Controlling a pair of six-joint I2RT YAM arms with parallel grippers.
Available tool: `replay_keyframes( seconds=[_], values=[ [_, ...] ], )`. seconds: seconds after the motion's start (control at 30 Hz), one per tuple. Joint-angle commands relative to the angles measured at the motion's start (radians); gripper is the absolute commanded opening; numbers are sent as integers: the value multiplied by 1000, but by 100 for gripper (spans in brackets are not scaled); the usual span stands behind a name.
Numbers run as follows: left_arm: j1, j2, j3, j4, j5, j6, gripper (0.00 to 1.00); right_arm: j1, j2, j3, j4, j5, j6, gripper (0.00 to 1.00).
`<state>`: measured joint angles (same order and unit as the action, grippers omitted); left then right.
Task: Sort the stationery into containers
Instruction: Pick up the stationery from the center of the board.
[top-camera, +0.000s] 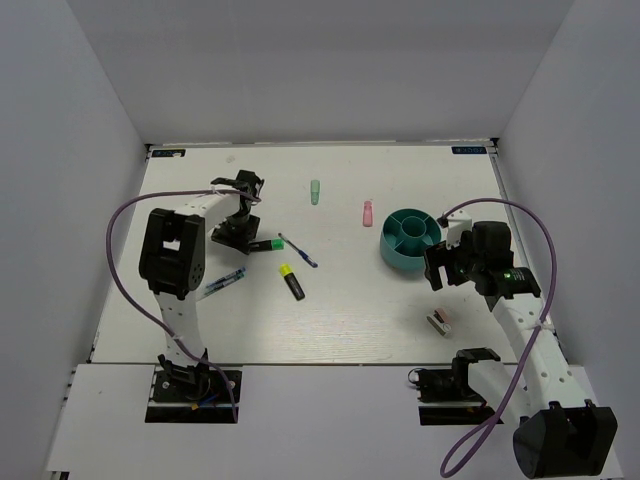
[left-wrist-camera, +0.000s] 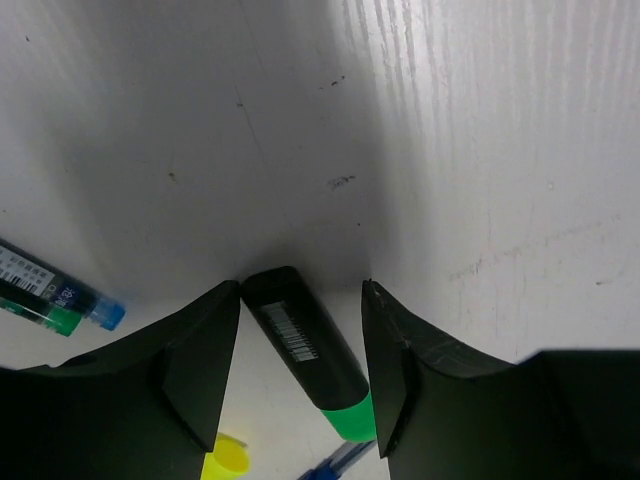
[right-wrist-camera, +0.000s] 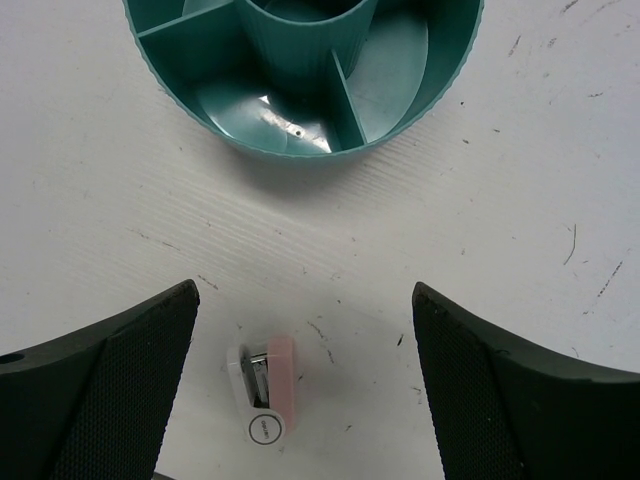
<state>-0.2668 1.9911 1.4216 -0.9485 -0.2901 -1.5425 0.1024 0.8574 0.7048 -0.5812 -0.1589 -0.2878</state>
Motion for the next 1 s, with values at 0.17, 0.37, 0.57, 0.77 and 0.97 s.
replay_keyframes(
  seconds=[0.17,0.37,0.57,0.77,0.97],
  values=[
    [20,41,59,27,51,-14,62,0,15,25,24,32,4,89],
    [12,78,57,-4,65,-45,61,2,25,27,29,41,4,89],
    [14,112,68,-22,52,-70,36,-3,20,24,24,39,9,89],
    [8,110,63,-33,28,-47,22,2,3,22,27,35,9,89],
    [11,37,68,34,29,126,0,0,0,18,29,21,12,89]
  ],
)
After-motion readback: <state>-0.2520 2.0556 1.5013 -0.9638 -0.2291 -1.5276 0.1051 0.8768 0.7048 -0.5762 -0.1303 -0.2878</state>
